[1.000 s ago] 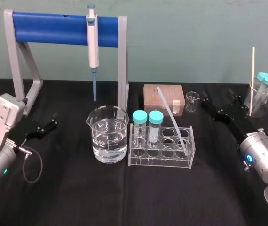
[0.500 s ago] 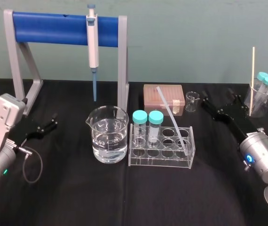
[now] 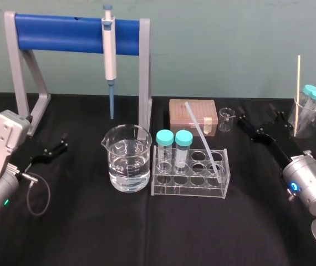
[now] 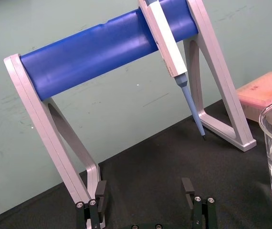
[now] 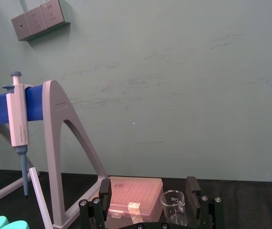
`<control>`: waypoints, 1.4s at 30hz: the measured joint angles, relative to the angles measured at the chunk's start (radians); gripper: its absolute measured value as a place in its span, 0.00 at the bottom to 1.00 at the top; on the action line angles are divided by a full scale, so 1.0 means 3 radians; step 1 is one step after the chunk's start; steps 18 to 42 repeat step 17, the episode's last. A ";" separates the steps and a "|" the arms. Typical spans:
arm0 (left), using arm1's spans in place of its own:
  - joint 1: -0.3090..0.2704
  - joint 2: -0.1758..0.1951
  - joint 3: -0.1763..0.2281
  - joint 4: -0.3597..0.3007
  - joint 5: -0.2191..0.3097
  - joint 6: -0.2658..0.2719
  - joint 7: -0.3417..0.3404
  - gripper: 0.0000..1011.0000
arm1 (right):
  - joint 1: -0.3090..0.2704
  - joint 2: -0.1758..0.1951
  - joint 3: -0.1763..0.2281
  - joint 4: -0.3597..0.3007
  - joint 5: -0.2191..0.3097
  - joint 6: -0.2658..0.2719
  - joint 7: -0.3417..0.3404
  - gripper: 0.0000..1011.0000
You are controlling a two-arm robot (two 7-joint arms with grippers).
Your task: Pick up the stirring rod with one hand, then place it down.
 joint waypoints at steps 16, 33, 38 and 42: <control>0.0000 0.0000 0.0000 0.0000 0.0000 0.0000 0.0000 0.99 | 0.0000 0.0000 0.0000 0.0000 0.0000 -0.0005 0.0000 0.99; 0.0000 0.0000 0.0000 0.0000 0.0000 0.0000 0.0000 0.99 | 0.0000 0.0000 0.0000 0.0000 0.0000 -0.0005 0.0000 0.99; 0.0000 0.0000 0.0000 0.0000 0.0000 0.0000 0.0000 0.99 | 0.0000 0.0000 0.0000 0.0000 0.0000 -0.0005 0.0000 0.99; 0.0000 0.0000 0.0000 0.0000 0.0000 0.0000 0.0000 0.99 | 0.0000 0.0000 0.0000 0.0000 0.0000 -0.0005 0.0000 0.99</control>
